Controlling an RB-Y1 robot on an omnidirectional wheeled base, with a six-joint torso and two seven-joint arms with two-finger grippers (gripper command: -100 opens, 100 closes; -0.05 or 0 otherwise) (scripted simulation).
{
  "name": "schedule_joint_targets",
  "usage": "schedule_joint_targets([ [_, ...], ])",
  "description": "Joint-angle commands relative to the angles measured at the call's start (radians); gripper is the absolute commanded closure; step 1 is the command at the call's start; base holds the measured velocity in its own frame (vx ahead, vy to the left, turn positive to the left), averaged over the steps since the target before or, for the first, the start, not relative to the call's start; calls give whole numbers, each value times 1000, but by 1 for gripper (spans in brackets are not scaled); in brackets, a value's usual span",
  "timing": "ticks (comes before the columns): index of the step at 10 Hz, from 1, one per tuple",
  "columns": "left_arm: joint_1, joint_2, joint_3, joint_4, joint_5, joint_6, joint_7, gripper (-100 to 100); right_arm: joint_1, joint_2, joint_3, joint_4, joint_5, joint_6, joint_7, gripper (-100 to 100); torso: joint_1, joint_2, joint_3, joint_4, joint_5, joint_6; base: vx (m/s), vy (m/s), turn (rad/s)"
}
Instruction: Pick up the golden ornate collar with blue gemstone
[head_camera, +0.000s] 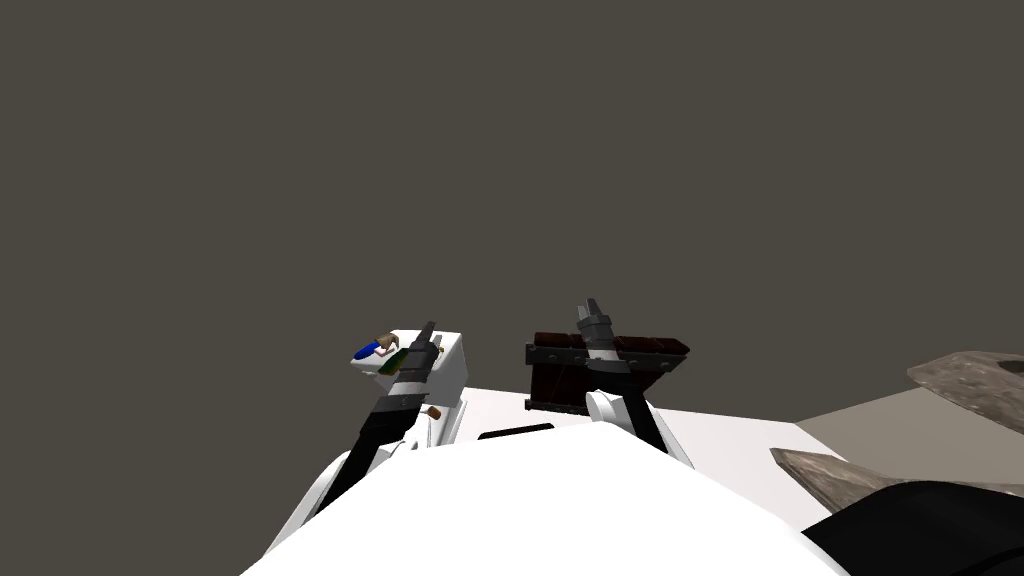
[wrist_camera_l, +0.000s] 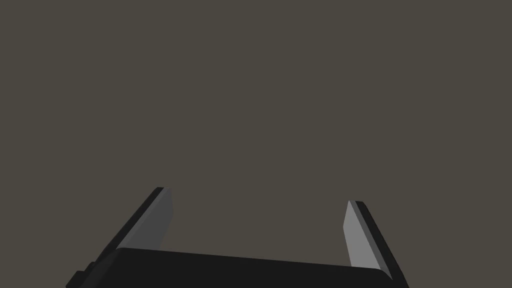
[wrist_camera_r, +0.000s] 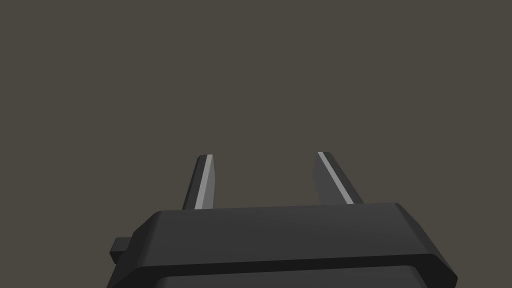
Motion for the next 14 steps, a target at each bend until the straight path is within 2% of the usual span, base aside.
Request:
schedule_joint_targets([
  [1,18,12,-14,-8,0,40,10,-100,0,0,0,0,0,0,0,0,0,0,0,0,0,0,-69,-23,-10],
  [8,88,42,-67,-30,-10,222,29,-100,0,0,0,0,0,0,0,0,4,-3,-2,-1,1,0,-32,11,-10],
  [14,137,70,-91,-22,-31,385,5,-100,0,0,0,0,0,0,0,0,7,-9,-5,-2,2,0,42,62,-4],
])
